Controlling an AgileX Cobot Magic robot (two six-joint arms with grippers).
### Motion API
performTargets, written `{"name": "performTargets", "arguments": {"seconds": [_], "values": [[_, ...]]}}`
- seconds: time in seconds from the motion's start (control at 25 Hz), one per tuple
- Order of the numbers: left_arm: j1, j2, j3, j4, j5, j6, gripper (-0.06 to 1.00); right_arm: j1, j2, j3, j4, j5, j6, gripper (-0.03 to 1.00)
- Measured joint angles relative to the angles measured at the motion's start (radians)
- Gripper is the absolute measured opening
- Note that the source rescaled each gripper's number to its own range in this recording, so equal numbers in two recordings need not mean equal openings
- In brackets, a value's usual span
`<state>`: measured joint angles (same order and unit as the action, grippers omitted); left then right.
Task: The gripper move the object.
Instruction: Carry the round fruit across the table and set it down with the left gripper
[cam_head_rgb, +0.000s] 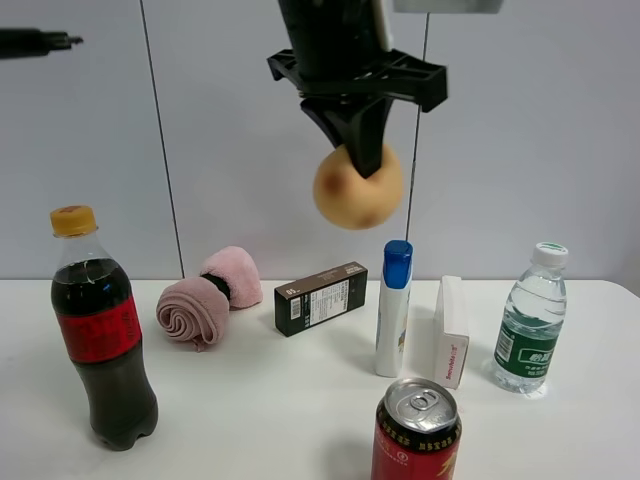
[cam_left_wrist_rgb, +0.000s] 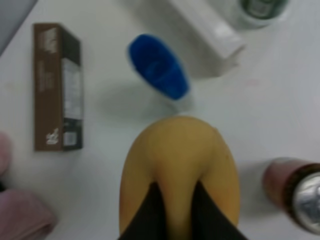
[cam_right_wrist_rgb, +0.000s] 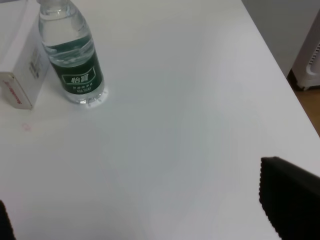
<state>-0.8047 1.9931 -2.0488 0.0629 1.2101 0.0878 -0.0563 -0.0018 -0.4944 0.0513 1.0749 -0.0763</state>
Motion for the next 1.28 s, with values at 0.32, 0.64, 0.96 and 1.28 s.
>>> {"name": "performTargets", "arguments": {"seconds": [0.32,0.64,0.96,1.28], "values": [[0.138,-0.003,0.241,0.002,-0.067,-0.003,0.00,0.000,0.000,0.000,0.000,0.000,0.000,1.00],[0.194,-0.003,0.586,-0.024,-0.511,-0.003,0.00,0.000,0.000,0.000,0.000,0.000,0.000,1.00],[0.228,-0.003,0.800,-0.035,-0.763,-0.003,0.00,0.000,0.000,0.000,0.000,0.000,0.000,1.00],[0.226,0.008,0.828,-0.085,-0.820,-0.003,0.00,0.000,0.000,0.000,0.000,0.000,0.000,1.00]]}}
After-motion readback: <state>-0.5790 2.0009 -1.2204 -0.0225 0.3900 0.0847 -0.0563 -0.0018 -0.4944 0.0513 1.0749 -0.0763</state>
